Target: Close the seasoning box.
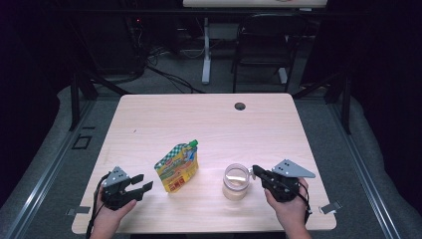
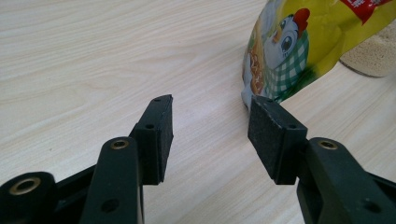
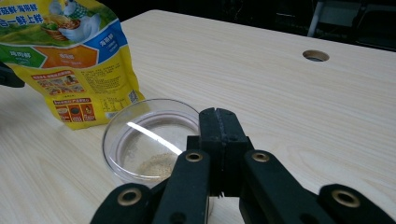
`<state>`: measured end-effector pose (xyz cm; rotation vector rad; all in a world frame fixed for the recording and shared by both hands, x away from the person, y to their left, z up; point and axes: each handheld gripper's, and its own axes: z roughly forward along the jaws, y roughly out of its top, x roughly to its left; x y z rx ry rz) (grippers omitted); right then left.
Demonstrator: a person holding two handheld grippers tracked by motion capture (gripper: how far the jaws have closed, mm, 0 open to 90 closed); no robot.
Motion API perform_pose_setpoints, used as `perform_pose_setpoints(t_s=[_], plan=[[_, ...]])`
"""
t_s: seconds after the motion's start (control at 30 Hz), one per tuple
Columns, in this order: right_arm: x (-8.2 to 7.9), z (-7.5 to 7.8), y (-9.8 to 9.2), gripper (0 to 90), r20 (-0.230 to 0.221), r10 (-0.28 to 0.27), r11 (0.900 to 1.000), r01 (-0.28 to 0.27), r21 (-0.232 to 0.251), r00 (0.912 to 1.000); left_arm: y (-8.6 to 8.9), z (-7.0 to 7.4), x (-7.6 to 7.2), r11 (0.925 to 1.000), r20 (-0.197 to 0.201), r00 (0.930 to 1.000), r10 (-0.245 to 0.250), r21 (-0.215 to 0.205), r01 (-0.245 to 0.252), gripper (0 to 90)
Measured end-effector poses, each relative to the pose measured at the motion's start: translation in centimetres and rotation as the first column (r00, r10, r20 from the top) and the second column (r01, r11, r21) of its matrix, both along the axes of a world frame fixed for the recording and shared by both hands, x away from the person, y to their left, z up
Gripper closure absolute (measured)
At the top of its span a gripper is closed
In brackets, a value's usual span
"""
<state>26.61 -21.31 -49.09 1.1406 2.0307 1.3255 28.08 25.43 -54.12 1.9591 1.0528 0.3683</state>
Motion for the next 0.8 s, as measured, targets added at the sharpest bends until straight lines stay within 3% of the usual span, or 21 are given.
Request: perform_pose_setpoints(t_s=[0.8], plan=[[-0.13,-0.06,-0.11,90.0,0.004,-0.004,1.000,0.004,-0.003,1.0000,0.49,0.19,-0.10,0.9999,0.005,0.9998,0.017,-0.001,-0.017,49.4]])
